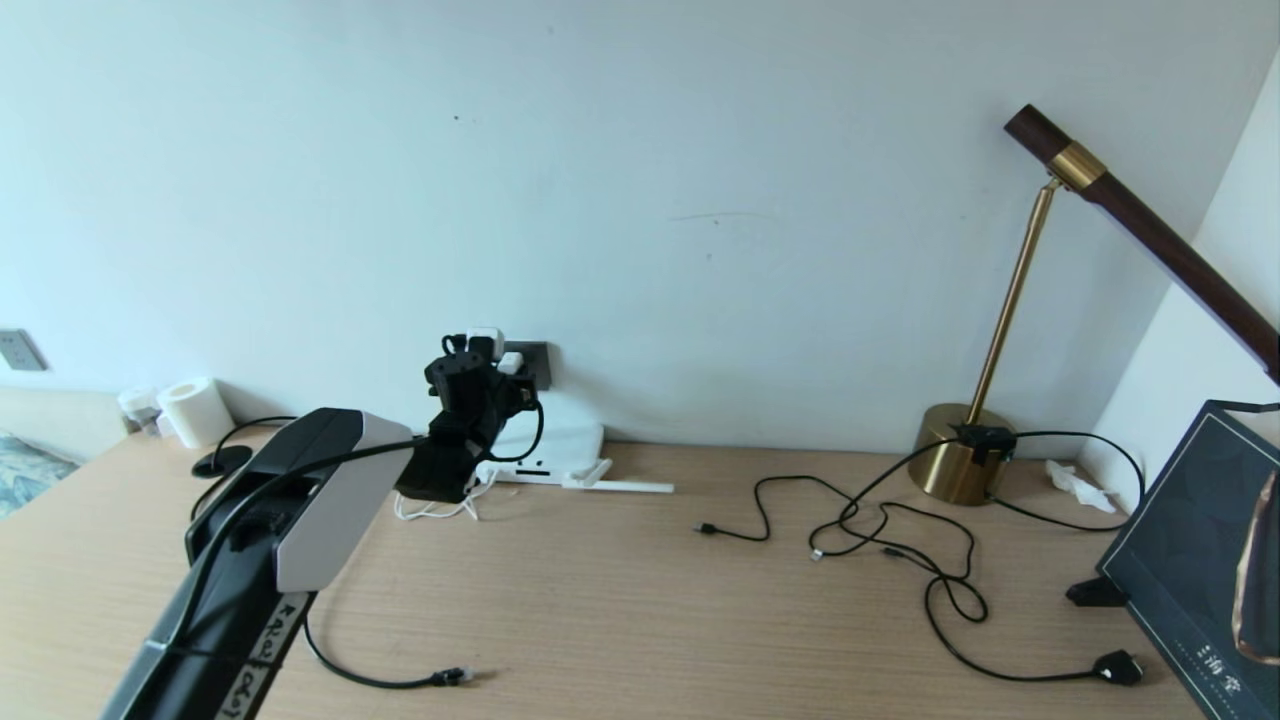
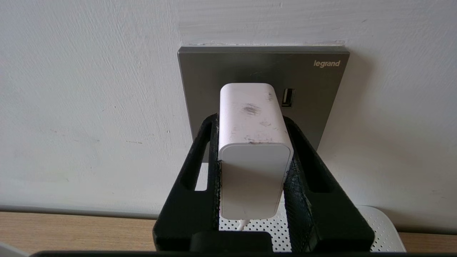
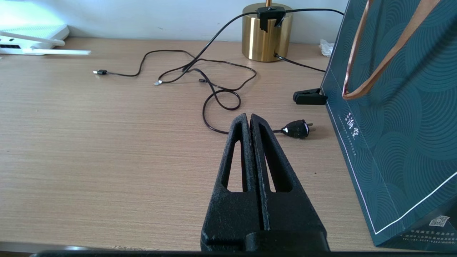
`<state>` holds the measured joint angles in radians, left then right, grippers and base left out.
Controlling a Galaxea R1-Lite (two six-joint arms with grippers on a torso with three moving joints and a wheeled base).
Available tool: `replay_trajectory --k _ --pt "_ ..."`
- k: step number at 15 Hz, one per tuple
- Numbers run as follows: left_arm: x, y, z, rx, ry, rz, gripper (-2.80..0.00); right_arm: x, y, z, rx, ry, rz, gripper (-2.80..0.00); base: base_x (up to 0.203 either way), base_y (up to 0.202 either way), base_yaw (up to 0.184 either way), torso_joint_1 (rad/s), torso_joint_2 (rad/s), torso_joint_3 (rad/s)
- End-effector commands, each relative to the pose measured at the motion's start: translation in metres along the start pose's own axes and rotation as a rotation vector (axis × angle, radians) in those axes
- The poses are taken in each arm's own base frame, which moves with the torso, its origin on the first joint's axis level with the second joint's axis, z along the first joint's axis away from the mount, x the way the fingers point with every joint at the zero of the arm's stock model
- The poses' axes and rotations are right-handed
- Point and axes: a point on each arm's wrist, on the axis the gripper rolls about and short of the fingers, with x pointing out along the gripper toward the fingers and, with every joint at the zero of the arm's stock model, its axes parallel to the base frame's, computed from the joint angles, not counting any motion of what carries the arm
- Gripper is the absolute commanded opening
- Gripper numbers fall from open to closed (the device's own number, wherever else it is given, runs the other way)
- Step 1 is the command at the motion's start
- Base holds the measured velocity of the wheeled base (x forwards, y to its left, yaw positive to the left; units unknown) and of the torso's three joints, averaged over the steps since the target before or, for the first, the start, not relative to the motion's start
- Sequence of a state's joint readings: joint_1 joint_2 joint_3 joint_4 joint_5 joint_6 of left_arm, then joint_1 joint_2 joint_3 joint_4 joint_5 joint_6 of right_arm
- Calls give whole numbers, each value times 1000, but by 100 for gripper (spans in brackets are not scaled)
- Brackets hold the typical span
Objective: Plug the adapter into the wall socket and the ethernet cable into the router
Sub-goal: Plug plug into socket
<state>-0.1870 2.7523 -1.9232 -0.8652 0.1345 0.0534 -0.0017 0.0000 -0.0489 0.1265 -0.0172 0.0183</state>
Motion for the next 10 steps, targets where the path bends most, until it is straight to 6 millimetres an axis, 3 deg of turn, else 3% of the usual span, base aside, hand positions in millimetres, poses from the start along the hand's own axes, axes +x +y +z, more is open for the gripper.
replay_trajectory --k 1,10 --pt "0 0 0 1 2 0 -280 0 0 0 0 1 1 -280 0 0 0 0 0 0" --pt "1 1 -12 3 31 2 -280 0 0 0 0 1 1 -280 0 0 0 0 0 0"
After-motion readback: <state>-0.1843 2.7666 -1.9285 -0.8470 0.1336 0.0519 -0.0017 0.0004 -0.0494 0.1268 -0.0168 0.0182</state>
